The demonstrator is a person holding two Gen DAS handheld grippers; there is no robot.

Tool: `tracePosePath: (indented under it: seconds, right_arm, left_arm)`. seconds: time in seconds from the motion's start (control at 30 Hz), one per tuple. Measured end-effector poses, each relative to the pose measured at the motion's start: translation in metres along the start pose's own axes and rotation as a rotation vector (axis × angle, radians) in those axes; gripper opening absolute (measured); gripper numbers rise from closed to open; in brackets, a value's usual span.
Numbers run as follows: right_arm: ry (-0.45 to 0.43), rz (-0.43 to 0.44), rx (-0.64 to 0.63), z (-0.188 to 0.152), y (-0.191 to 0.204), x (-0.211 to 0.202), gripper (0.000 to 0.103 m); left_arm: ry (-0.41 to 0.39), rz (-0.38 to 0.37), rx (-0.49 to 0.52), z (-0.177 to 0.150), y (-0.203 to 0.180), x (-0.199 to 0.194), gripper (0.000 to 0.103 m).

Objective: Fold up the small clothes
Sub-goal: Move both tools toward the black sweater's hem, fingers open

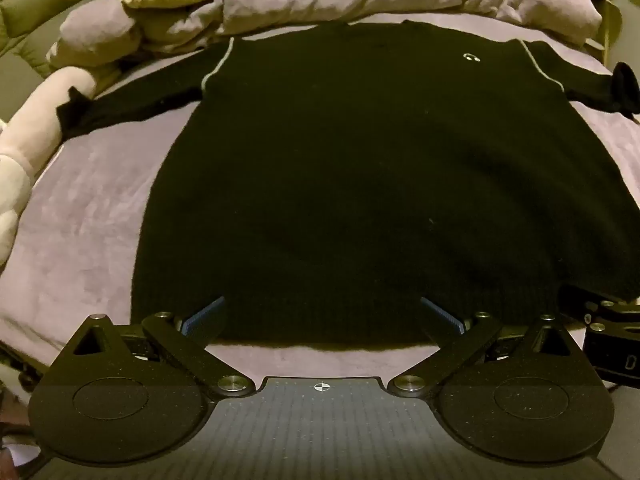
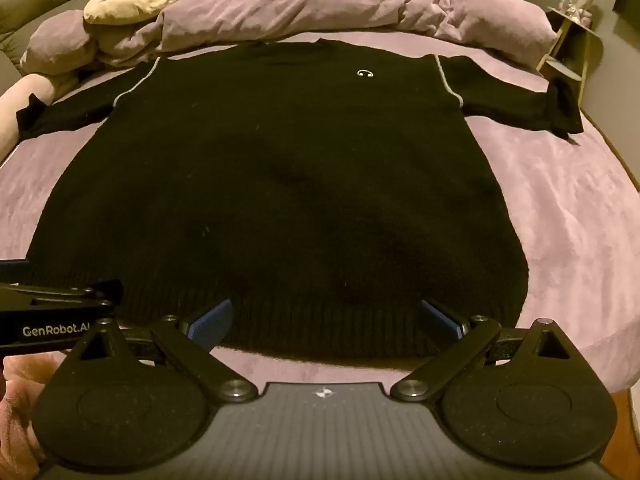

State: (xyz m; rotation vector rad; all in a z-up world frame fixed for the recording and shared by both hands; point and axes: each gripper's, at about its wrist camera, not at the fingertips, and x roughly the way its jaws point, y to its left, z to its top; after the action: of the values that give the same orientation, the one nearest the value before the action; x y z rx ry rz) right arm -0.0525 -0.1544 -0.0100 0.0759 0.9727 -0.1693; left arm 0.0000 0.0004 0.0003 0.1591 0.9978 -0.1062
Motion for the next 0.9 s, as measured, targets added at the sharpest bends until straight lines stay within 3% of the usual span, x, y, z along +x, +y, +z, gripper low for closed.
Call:
tracePosePath:
  seconds: [0.4,0.9]
  right_arm:
    - [-0.004,0.004,0.005,0.001,0.003,0.003,0.099]
    - [-0.009,0.011,0.004,0.002,0.001,0.003,0.099]
  left_arm:
    - [0.009,0.019,0.013,-0.004,-0.011,0.002,0.103]
    - [0.046,-0.023,0.005,-0.003,-0.004,0.011,0.103]
